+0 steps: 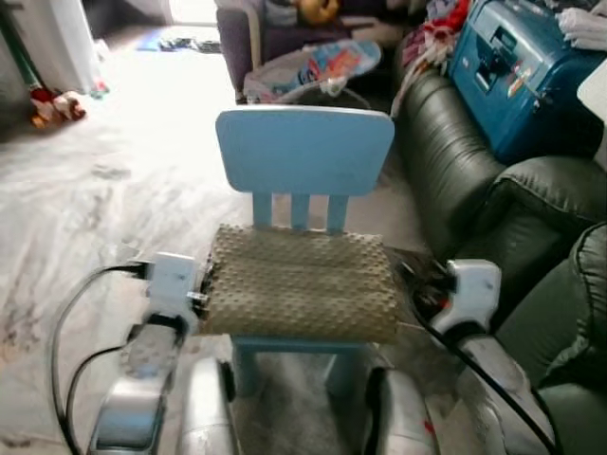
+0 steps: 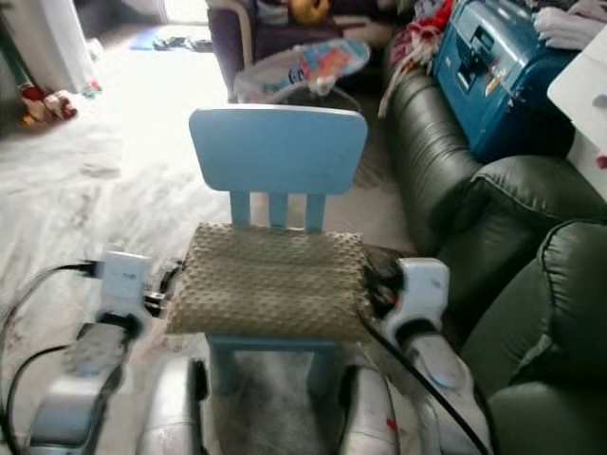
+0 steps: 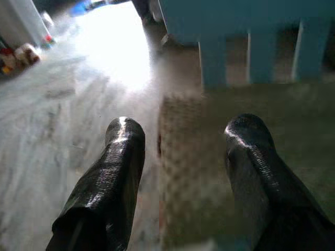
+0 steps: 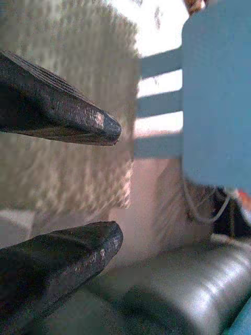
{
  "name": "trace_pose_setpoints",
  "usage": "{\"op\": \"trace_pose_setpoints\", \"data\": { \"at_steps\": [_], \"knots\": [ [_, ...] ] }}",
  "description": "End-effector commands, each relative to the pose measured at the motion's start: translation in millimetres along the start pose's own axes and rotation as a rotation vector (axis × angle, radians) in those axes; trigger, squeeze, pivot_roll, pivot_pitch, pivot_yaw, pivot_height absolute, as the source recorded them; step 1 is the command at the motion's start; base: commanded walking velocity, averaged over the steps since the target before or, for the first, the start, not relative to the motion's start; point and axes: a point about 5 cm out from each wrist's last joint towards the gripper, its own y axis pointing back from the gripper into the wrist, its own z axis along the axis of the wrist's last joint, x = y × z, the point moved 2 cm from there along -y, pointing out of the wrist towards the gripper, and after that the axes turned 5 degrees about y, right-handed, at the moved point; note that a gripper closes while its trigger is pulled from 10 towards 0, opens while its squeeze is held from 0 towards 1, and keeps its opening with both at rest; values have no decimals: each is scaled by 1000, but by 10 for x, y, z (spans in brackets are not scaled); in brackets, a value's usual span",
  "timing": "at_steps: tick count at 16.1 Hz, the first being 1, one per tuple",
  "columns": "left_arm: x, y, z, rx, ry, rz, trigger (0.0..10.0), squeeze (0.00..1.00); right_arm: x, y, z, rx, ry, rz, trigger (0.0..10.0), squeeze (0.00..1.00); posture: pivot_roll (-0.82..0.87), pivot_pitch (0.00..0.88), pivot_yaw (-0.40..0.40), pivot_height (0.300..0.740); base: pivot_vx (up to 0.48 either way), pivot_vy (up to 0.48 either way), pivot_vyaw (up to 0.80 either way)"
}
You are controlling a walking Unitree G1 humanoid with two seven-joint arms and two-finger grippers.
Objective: Move the pillow to the sofa
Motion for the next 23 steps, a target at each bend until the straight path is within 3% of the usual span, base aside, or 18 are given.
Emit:
{"op": "trace_pose_setpoints", "data": {
  "at_steps": [1,2,6,7,9,10,12,16,21,23],
  "knots": [
    [156,-40,-130,94,-28,34,10000,0,5,-54,-8,34,-8,3,10000,0,49,0,-55,519,0,0,0],
    [237,-102,-207,163,-40,17,10000,0,33,-124,-30,67,-34,17,10000,0,46,23,-57,519,0,0,0],
    [386,-151,-247,218,-65,-7,10000,0,130,-211,-60,129,-26,93,10000,0,37,142,-36,519,0,0,0],
    [424,-312,-222,226,-75,-28,10000,0,128,-368,-101,173,-37,106,10000,0,33,181,-33,519,0,0,0],
    [479,-401,-142,210,-57,-17,10000,0,187,-447,-104,200,-25,124,10000,0,15,215,-33,519,0,0,0],
    [485,-527,-119,216,-50,-12,10000,0,257,-574,-71,197,-33,157,10000,0,8,238,-31,519,0,0,0],
    [491,-608,-88,207,-62,-10,10000,0,317,-651,-51,211,-20,186,10000,0,-4,281,-33,519,0,0,0],
    [493,-807,-107,216,-75,8,10000,0,306,-786,-199,281,-53,183,10000,0,-11,331,-44,519,0,0,0],
    [488,-878,-127,197,-38,37,10000,0,399,-908,-264,302,-67,202,10000,0,-7,356,-58,519,0,0,0],
    [478,-914,-138,196,-42,65,10000,0,533,-1018,-187,236,-89,232,10000,0,-5,361,-65,519,0,0,0]
  ]
}}
